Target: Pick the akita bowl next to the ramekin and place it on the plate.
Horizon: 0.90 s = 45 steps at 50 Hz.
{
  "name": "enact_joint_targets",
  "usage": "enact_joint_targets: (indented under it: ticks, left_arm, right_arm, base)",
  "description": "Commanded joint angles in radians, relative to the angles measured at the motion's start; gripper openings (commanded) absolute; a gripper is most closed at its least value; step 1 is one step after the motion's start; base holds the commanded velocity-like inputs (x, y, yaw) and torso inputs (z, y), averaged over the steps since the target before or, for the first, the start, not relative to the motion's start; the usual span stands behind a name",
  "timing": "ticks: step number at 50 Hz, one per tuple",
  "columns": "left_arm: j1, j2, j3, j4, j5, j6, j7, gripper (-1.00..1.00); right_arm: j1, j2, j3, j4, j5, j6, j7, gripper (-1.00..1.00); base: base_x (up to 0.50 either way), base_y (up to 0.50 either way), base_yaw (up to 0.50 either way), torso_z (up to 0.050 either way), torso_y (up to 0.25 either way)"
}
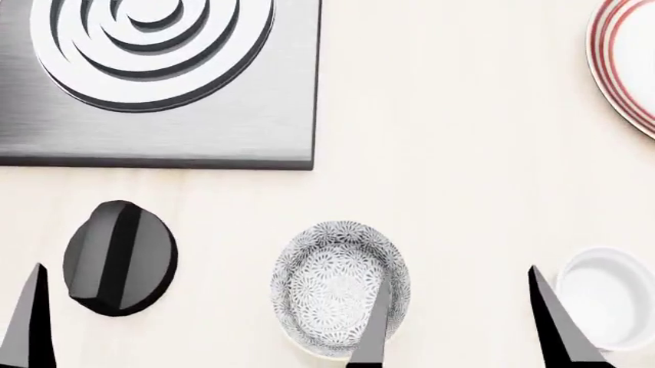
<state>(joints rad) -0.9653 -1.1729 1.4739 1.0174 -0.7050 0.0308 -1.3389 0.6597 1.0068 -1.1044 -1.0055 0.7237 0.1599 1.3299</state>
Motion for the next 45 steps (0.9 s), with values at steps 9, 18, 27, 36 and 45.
enact_joint_targets:
  ticks: [9,18,27,36,45]
  left_arm:
    - [0.008,0.003,0.01,-0.007,0.01,0.005,0.0,1.0]
    - [0.011,0.008,0.014,-0.01,0.015,0.004,0.0,1.0]
    - [0.014,0.004,0.016,-0.017,0.015,0.01,0.003,1.0]
    - [0.013,0.008,0.02,-0.016,0.016,0.003,-0.001,1.0]
    - [0.012,0.009,0.02,-0.016,0.015,0.004,-0.003,1.0]
  right_arm:
    - [0.024,-0.015,0.005,0.039,0.121,-0.023,-0.041,1.0]
    - [0.029,-0.033,0.006,0.068,0.155,-0.025,-0.047,1.0]
    - [0.019,-0.049,0.011,0.122,0.209,-0.061,-0.084,1.0]
    - [-0.016,-0.049,0.029,0.173,0.275,-0.166,-0.163,1.0]
    - [-0.009,-0.067,0.026,0.193,0.288,-0.154,-0.172,1.0]
  base:
    - [0.0,0.0,0.0,0.0,0.0]
    - [0.0,0.0,0.0,0.0,0.0]
    - [0.0,0.0,0.0,0.0,0.0]
    - [0.0,0.0,0.0,0.0,0.0]
    - [0.0,0.0,0.0,0.0,0.0]
